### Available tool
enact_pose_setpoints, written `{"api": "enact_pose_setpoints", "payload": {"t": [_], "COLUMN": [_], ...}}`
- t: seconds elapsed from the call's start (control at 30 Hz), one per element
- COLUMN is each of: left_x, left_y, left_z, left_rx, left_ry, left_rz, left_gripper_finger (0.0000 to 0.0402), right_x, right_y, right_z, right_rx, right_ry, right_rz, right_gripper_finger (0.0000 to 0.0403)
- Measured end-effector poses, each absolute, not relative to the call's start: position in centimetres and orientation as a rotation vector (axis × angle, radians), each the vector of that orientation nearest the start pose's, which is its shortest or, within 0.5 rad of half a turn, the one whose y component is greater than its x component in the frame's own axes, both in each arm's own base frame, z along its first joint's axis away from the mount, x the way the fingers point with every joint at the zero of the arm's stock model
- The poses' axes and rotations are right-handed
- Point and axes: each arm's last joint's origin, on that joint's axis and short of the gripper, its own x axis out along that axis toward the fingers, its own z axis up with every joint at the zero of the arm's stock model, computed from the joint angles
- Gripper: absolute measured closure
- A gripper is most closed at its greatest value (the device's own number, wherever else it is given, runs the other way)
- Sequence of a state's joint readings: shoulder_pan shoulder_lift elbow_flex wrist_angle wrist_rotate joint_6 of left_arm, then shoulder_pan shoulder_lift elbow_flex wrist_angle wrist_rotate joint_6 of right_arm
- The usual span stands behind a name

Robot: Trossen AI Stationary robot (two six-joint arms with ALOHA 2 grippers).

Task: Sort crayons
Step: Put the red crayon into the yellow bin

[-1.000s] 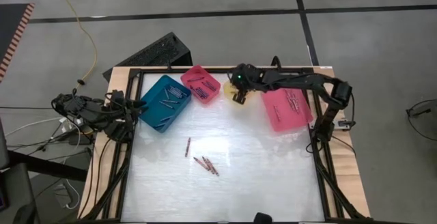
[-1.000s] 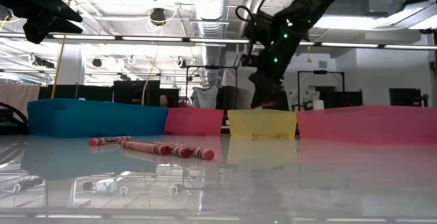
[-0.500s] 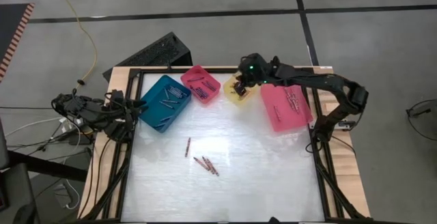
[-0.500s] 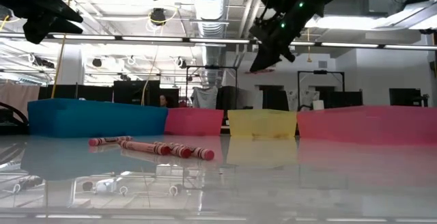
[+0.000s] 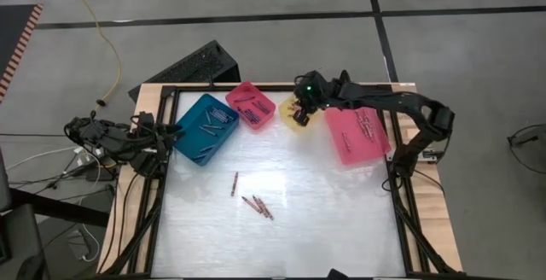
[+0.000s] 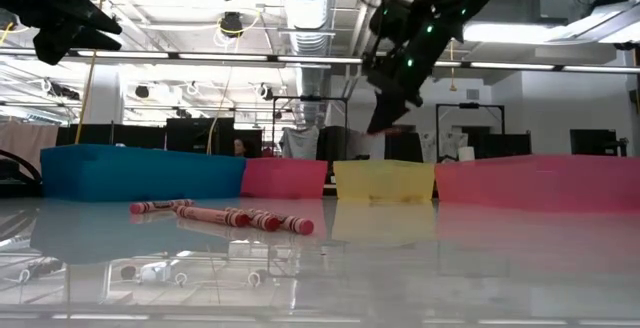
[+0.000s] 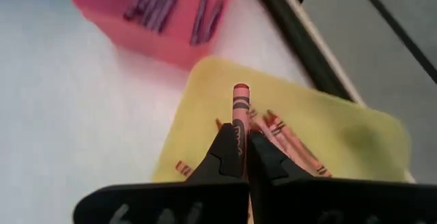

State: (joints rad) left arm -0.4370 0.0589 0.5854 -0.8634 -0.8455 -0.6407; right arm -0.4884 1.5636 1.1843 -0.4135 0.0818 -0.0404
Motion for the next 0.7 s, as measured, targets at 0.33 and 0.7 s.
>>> {"api": "enact_pose_setpoints", "payload": {"t": [0.33, 0.7], "left_x": [2.7, 2.7], "left_y": [1.1, 1.1], "left_z": [26.5, 26.5], "left_rx": [-0.423, -0.422], "left_ry": [0.134, 0.131], "left_rz": [0.473, 0.480], "left_gripper_finger": [0.0256, 0.0256], "right_x": [30.9, 30.7], "right_y": [-18.2, -19.5], "right_z": [21.1, 20.9], "right_rx": [0.114, 0.110], "right_ry": [0.960, 0.932], "right_rz": [-0.510, -0.537], "right_gripper_finger": [0.0397, 0.0360]}}
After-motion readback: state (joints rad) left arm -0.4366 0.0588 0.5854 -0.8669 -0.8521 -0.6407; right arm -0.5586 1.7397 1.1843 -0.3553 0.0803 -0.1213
